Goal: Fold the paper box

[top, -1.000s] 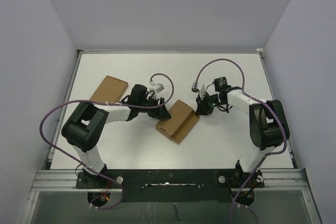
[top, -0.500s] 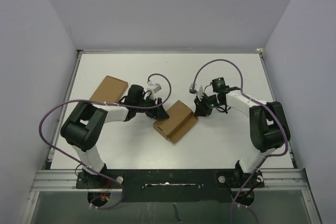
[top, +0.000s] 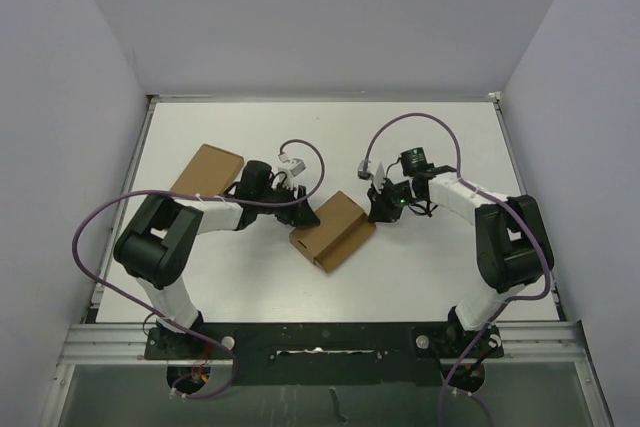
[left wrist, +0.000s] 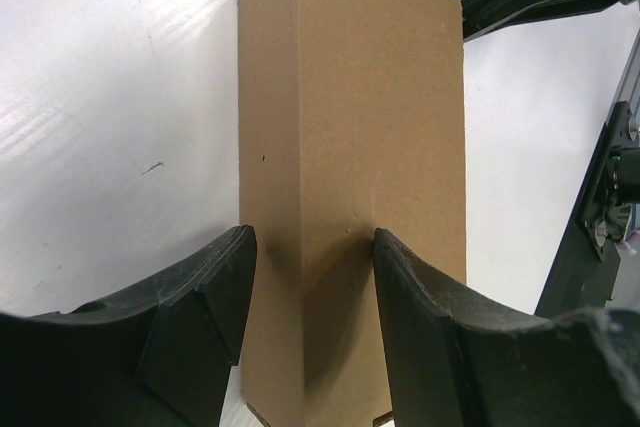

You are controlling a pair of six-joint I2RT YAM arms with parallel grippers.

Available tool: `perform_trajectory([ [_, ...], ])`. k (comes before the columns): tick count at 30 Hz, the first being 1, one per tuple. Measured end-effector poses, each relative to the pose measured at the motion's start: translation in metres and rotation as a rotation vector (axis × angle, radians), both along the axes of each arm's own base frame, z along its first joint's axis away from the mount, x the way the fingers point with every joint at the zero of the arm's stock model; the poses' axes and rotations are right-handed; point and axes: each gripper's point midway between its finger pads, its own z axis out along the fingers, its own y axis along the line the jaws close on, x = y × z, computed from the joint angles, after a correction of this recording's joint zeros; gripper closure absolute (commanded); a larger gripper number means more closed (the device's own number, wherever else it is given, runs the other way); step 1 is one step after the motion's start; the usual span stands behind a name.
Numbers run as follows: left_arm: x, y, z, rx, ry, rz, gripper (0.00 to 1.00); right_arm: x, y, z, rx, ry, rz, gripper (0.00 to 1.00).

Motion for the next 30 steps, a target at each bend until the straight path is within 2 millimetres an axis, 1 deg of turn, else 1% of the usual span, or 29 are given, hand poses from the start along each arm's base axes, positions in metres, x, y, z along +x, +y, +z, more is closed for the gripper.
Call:
perform_trajectory([
  [9, 0.008, 0.009, 0.0, -0.002, 0.002, 0.027, 0.52, -0.003, -0.002, 0.002, 0.027, 0.022, -0.004, 0.99],
  [19, 0.007, 0.009, 0.0, -0.002, 0.006, 0.026, 0.52, -0.013, -0.003, -0.002, 0.058, 0.057, 0.004, 0.99],
  [30, 0.007, 0.009, 0.001, -0.006, 0.017, 0.034, 0.52, -0.014, -0.007, -0.003, 0.059, 0.071, -0.01, 0.98],
])
